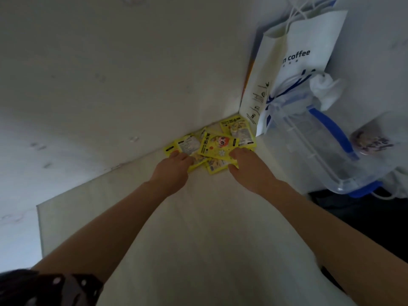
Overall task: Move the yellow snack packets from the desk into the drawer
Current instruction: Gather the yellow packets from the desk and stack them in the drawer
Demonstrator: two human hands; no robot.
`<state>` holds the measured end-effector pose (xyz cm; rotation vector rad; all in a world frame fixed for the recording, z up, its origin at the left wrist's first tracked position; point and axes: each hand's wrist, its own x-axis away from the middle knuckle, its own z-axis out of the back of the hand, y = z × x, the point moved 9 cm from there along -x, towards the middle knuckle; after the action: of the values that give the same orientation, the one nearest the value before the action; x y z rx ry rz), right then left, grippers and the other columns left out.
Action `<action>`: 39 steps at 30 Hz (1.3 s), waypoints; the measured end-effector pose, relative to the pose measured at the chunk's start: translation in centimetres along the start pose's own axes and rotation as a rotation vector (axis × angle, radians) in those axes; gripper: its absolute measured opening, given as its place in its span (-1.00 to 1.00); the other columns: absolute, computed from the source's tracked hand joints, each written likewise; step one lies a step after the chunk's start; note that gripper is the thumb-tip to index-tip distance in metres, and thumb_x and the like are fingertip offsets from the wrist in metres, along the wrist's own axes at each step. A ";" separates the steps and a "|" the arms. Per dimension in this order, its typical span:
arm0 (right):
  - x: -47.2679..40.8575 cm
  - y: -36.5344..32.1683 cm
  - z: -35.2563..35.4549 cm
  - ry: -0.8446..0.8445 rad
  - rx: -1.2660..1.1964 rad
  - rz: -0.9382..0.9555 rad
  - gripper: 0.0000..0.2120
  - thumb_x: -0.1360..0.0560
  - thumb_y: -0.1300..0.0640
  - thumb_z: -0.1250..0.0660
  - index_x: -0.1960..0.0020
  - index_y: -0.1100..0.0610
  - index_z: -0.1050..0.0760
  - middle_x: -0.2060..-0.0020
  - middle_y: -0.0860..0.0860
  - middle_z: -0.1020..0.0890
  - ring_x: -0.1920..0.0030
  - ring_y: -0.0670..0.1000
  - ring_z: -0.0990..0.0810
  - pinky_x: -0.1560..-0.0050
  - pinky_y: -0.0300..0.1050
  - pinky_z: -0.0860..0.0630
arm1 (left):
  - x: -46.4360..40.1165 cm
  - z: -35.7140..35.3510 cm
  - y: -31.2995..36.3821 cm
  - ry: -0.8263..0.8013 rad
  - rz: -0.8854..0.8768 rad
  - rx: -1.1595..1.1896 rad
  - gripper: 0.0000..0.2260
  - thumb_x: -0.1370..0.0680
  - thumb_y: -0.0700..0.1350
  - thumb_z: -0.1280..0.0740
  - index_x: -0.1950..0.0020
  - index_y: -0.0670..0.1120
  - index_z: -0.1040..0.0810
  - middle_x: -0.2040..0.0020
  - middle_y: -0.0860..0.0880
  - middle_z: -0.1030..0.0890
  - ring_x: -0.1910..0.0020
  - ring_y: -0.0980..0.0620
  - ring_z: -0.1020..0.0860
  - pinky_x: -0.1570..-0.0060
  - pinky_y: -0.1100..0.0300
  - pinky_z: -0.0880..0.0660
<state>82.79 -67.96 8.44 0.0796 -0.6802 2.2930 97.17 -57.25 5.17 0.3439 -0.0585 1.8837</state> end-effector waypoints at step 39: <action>-8.3 3.4 0.0 0.038 0.067 -0.103 -0.88 -0.50 0.19 -0.25 0.20 0.14 -0.38 0.09 0.14 -0.49 0.03 0.13 -0.48 0.10 -0.05 -0.46 | -3.7 0.9 -4.0 -0.074 -0.174 -0.076 -0.76 -0.45 -0.02 -0.41 -0.11 -0.01 -0.62 -0.05 -0.02 -0.58 -0.11 -0.04 -0.50 -0.08 0.11 -0.40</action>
<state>86.56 -75.22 4.91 0.0994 -0.5670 2.2124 102.19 -59.52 4.54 0.3548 -0.1456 1.6919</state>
